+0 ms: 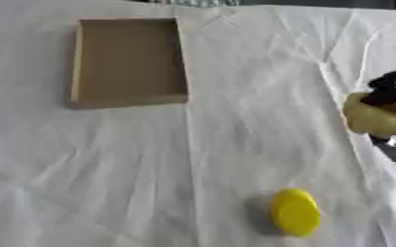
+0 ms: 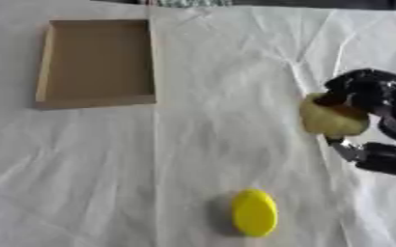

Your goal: Pick up objects on the table and place them in the box.

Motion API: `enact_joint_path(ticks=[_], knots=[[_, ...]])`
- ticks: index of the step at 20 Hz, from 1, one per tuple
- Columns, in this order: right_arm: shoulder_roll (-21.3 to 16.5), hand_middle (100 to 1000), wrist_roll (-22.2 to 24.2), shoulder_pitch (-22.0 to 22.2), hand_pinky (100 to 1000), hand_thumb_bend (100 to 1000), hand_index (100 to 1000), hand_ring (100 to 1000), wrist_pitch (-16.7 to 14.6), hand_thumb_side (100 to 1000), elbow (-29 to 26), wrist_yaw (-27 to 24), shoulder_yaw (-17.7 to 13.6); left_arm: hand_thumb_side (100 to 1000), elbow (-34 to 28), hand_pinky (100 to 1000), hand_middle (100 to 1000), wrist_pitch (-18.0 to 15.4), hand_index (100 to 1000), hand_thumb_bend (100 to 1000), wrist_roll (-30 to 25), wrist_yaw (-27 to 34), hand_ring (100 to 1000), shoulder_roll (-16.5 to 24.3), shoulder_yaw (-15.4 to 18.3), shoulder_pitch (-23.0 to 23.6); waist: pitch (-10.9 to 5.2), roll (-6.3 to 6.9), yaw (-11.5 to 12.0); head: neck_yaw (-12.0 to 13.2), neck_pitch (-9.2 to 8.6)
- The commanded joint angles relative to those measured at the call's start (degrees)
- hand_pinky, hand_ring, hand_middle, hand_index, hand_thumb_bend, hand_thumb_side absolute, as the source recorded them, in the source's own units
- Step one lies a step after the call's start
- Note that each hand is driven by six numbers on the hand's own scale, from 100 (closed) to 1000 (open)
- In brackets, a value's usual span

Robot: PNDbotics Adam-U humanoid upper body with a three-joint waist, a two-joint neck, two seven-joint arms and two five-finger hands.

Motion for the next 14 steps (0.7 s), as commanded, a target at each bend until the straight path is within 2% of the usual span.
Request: enact_joint_path(ticks=[1, 5, 9, 11, 14], knots=[[-4.04, 610, 4.97, -6.75, 834, 100, 772, 794, 0.34, 100, -0.85, -6.44, 2.7, 584, -0.93, 859, 755, -0.07, 851, 181, -0.71, 1.02, 793, 1.2, -0.46, -1.17, -1.75, -0.07, 0.64, -1.17, -0.3], [-2.52, 613, 13.38, -19.9, 836, 100, 774, 795, 2.11, 100, -0.85, -13.4, 7.56, 578, -0.93, 859, 756, -0.26, 850, 186, -1.72, 2.19, 793, 1.25, -1.41, -2.17, -2.32, -0.24, 2.52, -2.87, -0.25], [2.59, 617, 21.2, -31.36, 848, 100, 782, 807, 6.38, 100, -0.3, -17.93, 11.73, 572, -0.93, 859, 756, -0.35, 850, 192, -2.51, 3.11, 793, 1.17, -2.17, -3.13, -2.71, -0.49, 4.33, -4.57, 0.26], [6.48, 618, 25.03, -36.94, 852, 100, 784, 811, 7.82, 100, 2.59, -18.94, 13.87, 566, -0.93, 859, 756, -0.45, 850, 196, -2.96, 3.81, 793, 0.98, -2.65, -3.94, -2.87, -0.65, 5.6, -5.53, 0.66], [11.78, 622, 29.14, -43.29, 853, 100, 785, 813, 7.16, 100, 9.49, -17.91, 16.64, 553, -0.93, 858, 757, -0.87, 850, 209, -3.54, 4.75, 793, 0.8, -3.21, -5.39, -3.05, -0.98, 7.56, -6.93, 1.25]])
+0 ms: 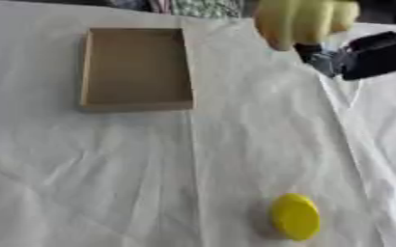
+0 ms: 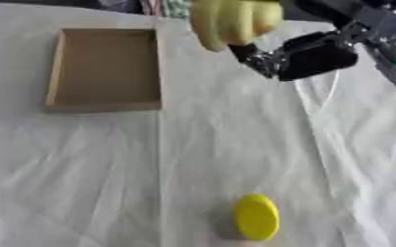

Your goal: Pick up objects on the table and place them in the box.

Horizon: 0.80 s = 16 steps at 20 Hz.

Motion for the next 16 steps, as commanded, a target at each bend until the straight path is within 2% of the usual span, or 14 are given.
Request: enact_joint_path(ticks=[1, 4, 8, 13, 16], knots=[[4.37, 624, 3.86, -4.79, 854, 100, 786, 814, -0.8, 100, 7.11, 1.16, 2.18, 547, -0.93, 858, 757, -0.53, 850, 216, -0.71, 1.14, 794, 0.73, -0.46, -1.78, -1.66, 0.02, 1.07, -1.79, 0.8], [8.94, 631, 4.92, -8.7, 850, 100, 787, 812, -3.33, 100, 15.37, 5.05, 3.94, 525, -0.93, 857, 758, -0.97, 850, 239, -0.82, 2.0, 795, 0.72, -0.83, -3.58, -1.88, -0.35, 2.79, -3.28, 1.17], [14.89, 632, 3.68, -12.57, 853, 100, 790, 816, -6.99, 100, 25.7, 11.78, 4.76, 501, -0.93, 856, 759, -2.26, 851, 260, -0.84, 3.01, 797, 1.05, -1.5, -6.08, -2.06, -0.45, 4.75, -4.9, 1.35], [21.38, 651, 0.87, -15.64, 861, 100, 803, 835, -9.63, 100, 38.08, 20.24, 3.52, 493, -0.93, 856, 760, -3.19, 851, 267, -1.32, 4.24, 798, 0.66, -2.53, -8.32, -1.95, -0.49, 7.15, -6.61, 1.13], [24.7, 665, -1.15, -16.45, 866, 100, 811, 848, -10.85, 100, 43.31, 25.03, 2.46, 497, -0.93, 856, 760, -3.12, 851, 265, -2.04, 4.91, 798, 0.05, -3.04, -9.0, -1.67, -0.59, 8.05, -7.35, 0.74]])
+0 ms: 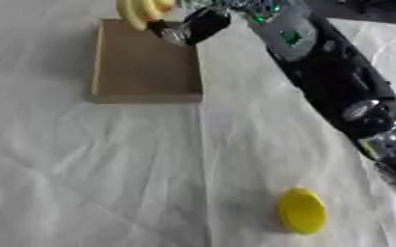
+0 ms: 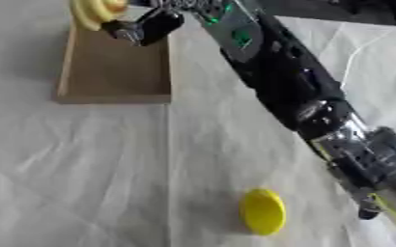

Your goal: Pick up objects on the table and place them in the box.

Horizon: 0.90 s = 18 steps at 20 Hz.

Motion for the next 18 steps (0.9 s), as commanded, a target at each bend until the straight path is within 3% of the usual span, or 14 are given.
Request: enact_joint_path(ticks=[1, 10, 12, 13, 14, 15, 18], knots=[[2.45, 673, -2.06, -1.75, 868, 100, 815, 855, -1.24, 100, 4.82, 5.11, -1.68, 499, -0.92, 856, 760, -0.08, 851, 264, -0.74, 0.84, 798, 0.08, -0.34, -1.16, -1.03, 0.31, 0.37, -0.87, -0.62], [5.18, 768, -4.31, -1.94, 875, 100, 871, 924, -2.32, 100, 10.27, 15.45, -2.01, 513, -0.92, 857, 759, 0.73, 851, 252, -2.17, 1.88, 797, -0.76, -0.81, -1.42, -0.69, -0.36, 1.01, -0.53, -0.87], [5.14, 826, -4.43, -2.1, 880, 223, 910, 956, -1.36, 100, 10.45, 19.51, -2.22, 516, -0.92, 857, 759, 0.88, 851, 250, -2.48, 2.02, 796, -0.94, -0.91, -1.33, -0.7, -0.48, 1.05, -0.38, -0.81], [5.14, 857, -4.55, -2.11, 897, 333, 925, 991, -0.99, 100, 10.51, 21.7, -2.39, 517, -0.92, 857, 759, 0.96, 852, 249, -2.58, 2.09, 796, -1.02, -0.92, -1.29, -0.69, -0.53, 1.06, -0.35, -0.78], [5.16, 865, -4.5, -2.13, 903, 356, 931, 1000, -0.57, 100, 10.69, 23.89, -2.64, 517, -0.92, 857, 759, 1.03, 852, 249, -2.66, 2.15, 796, -1.09, -0.92, -1.27, -0.69, -0.58, 1.08, -0.32, -0.74], [5.21, 874, -4.5, -2.13, 910, 339, 940, 1000, -0.2, 194, 10.92, 25.77, -2.98, 517, -0.92, 857, 759, 1.07, 852, 249, -2.73, 2.19, 796, -1.14, -0.92, -1.25, -0.68, -0.6, 1.07, -0.26, -0.71], [5.24, 869, -5.65, -2.06, 914, 327, 939, 1000, 1.03, 213, 11.29, 29.06, -3.95, 521, -0.92, 857, 759, 1.19, 852, 245, -2.88, 2.24, 796, -1.21, -0.88, -1.08, -0.56, -0.64, 0.87, -0.02, -0.74]])
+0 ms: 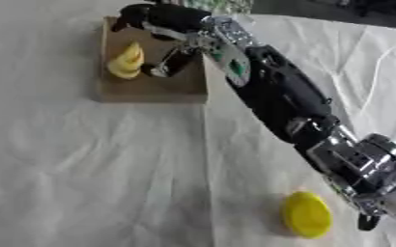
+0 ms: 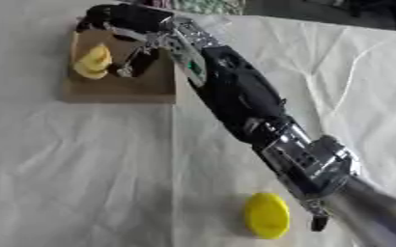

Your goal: Pick up objects on the table and place them in the box.

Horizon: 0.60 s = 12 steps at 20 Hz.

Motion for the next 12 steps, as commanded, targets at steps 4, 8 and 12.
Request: enact_joint_path(ticks=[4, 8, 12], knots=[[-1.26, 864, -2.23, -1.25, 914, 296, 942, 1000, 1.66, 157, -2.0, 1.5, -1.46, 529, -0.92, 858, 759, 0.35, 852, 238, -0.6, 0.33, 796, 0.52, 0.1, -0.14, -0.85, 0.55, -0.59, 0.69, -0.34], [-4.66, 856, -2.71, -1.05, 907, 287, 940, 1000, 3.59, 100, -7.48, -3.15, -2.03, 529, -0.92, 858, 759, 0.41, 852, 238, -0.54, 0.03, 797, 0.88, 0.36, 0.28, -0.88, 0.54, -1.44, 1.66, -0.24], [-12.92, 853, -1.98, 1.8, 889, 335, 935, 970, 6.07, 100, -18.61, -11.54, -2.23, 528, -0.92, 858, 760, 0.47, 852, 237, -0.17, -0.47, 797, 1.6, 0.69, 0.68, -1.09, 0.29, -2.95, 3.35, -0.15]])
